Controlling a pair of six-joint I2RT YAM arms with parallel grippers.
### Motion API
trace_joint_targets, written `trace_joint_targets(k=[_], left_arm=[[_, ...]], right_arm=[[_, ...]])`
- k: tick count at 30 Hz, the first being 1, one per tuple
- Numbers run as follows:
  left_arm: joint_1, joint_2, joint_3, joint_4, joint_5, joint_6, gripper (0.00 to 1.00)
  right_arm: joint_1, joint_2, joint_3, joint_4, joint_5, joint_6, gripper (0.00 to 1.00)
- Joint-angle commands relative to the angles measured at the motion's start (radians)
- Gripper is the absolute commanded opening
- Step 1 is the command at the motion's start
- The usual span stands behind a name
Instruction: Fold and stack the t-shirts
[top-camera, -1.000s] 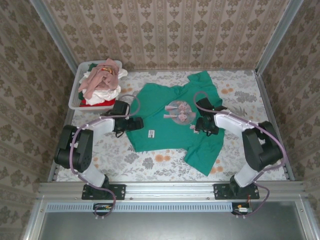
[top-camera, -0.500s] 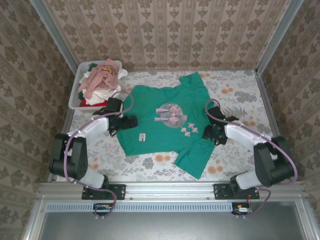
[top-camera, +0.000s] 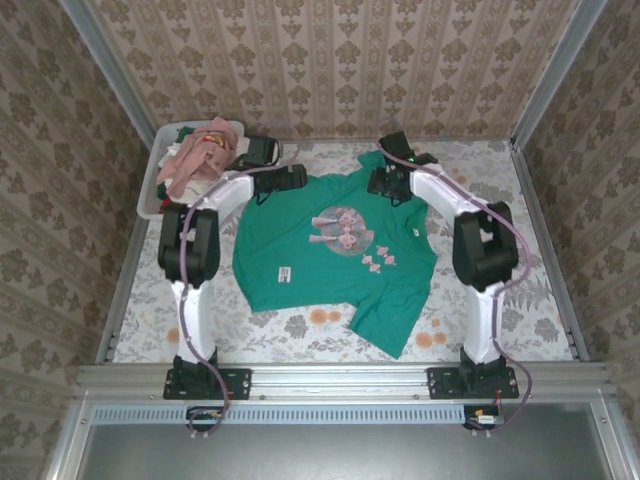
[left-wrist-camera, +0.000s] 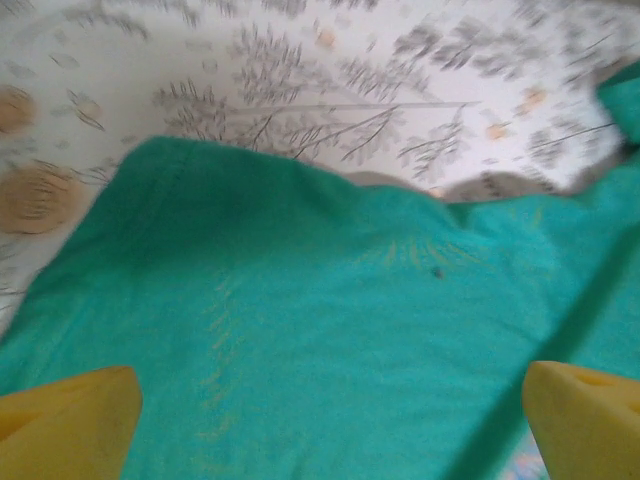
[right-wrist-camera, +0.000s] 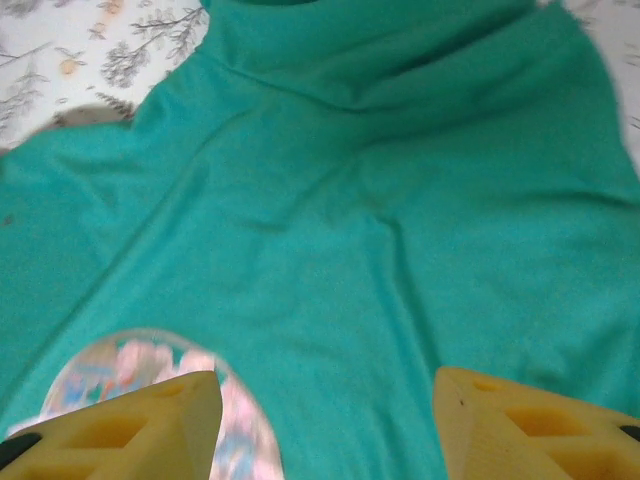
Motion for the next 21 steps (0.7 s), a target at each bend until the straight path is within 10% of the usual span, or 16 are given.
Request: trace_joint_targets(k=[1,21], left_arm=[[0.026,0.081,0.091,-0.03,0.039,-0.006,0.98],[0.129,0.132,0.052,-0.114,0.028,0.003,0.93]], right_arm=[[-0.031,0.128,0.14,-0.104,-0.034,-0.032,0.6],[-0.2,0.059,-0.109,-0.104,-0.105,0.009,0.61]])
